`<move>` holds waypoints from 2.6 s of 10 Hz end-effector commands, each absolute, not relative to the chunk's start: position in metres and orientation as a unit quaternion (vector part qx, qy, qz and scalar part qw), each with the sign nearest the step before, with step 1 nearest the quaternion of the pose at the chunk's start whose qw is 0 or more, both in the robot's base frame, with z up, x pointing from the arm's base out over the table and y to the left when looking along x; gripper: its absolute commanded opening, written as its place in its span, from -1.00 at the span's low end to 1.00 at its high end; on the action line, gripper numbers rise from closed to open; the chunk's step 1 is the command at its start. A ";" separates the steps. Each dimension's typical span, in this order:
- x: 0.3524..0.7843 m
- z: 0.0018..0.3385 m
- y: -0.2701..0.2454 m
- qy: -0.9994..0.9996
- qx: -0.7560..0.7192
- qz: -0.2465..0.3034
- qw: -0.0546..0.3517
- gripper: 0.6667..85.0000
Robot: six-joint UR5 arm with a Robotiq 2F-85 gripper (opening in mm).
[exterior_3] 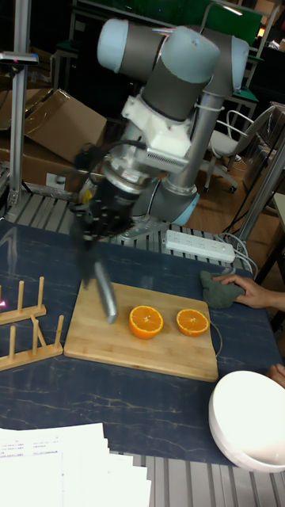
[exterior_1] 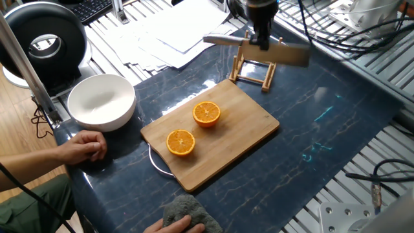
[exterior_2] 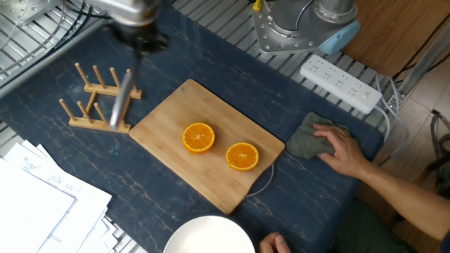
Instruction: Chop the orange
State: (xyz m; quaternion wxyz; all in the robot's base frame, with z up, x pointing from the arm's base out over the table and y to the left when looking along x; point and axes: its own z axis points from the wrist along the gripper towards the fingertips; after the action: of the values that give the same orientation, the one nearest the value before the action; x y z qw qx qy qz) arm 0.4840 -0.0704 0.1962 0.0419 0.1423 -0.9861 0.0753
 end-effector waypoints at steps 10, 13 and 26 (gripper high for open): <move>0.523 0.153 0.063 -0.993 0.070 -0.090 0.020 -0.98; 0.539 0.130 0.056 -0.995 0.081 -0.058 0.009 -0.98; 0.535 0.110 0.060 -0.994 0.096 -0.045 0.011 -0.98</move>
State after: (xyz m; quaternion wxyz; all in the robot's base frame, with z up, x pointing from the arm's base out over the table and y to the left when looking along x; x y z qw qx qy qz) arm 0.5317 0.0611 0.1106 0.0171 0.0961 -0.9942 -0.0449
